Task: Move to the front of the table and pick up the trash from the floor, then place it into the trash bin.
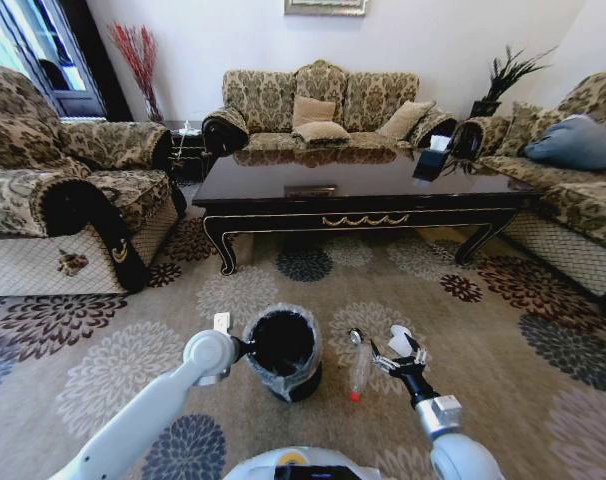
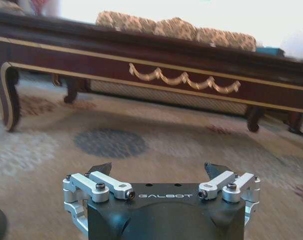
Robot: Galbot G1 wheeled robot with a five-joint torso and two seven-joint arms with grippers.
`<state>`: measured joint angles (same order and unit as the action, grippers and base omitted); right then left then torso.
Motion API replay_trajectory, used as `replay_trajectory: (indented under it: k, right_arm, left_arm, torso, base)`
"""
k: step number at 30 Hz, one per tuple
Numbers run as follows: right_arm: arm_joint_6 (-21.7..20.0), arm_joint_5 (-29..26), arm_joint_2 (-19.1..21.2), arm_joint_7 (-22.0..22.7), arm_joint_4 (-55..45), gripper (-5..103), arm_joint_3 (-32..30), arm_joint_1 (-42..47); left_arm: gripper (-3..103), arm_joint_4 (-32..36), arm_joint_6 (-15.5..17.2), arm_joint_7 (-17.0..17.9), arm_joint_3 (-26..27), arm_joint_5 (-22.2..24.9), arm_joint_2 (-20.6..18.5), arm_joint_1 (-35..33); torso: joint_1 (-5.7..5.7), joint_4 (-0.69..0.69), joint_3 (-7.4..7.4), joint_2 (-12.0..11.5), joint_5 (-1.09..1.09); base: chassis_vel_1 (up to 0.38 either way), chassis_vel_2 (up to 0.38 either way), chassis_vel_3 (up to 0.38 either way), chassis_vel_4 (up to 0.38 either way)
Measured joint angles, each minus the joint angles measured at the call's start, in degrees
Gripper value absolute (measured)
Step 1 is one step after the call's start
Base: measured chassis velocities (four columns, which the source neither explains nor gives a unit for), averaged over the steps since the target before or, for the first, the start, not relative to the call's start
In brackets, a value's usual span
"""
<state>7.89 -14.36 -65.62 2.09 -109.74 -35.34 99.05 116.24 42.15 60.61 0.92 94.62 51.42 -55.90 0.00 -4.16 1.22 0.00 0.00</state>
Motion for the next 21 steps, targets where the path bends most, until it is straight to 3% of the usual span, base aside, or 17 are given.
replay_trajectory:
  k: [7, 15, 21]
  right_arm:
    - [0.8, -2.3, 0.1, -0.9, 5.8, 100, -1.8, -1.5]
    - [1.9, -2.9, -0.3, -1.1, 7.8, 100, -3.3, -1.3]
    - [2.7, -2.8, -0.8, -1.1, 9.8, 100, -4.0, -1.5]
  left_arm:
    - [0, 0.2, 0.0, -1.5, 5.0, -0.7, -1.7, -4.2]
    - [0, 1.6, 0.0, -2.1, 5.7, -0.4, -2.4, -4.5]
    - [0, 1.8, 0.0, -2.1, 6.5, -0.5, -2.2, -5.1]
  torso:
    - [0.0, 0.03, 0.0, 0.0, -0.01]
    - [0.0, 0.0, 0.0, 0.0, -0.01]
    - [0.0, 0.02, 0.0, 0.0, -0.01]
  base:
    - [0.0, 0.0, 0.0, 0.0]
    - [-0.044, -0.05, 0.051, 0.051]
    - [-0.205, -0.198, 0.204, 0.183]
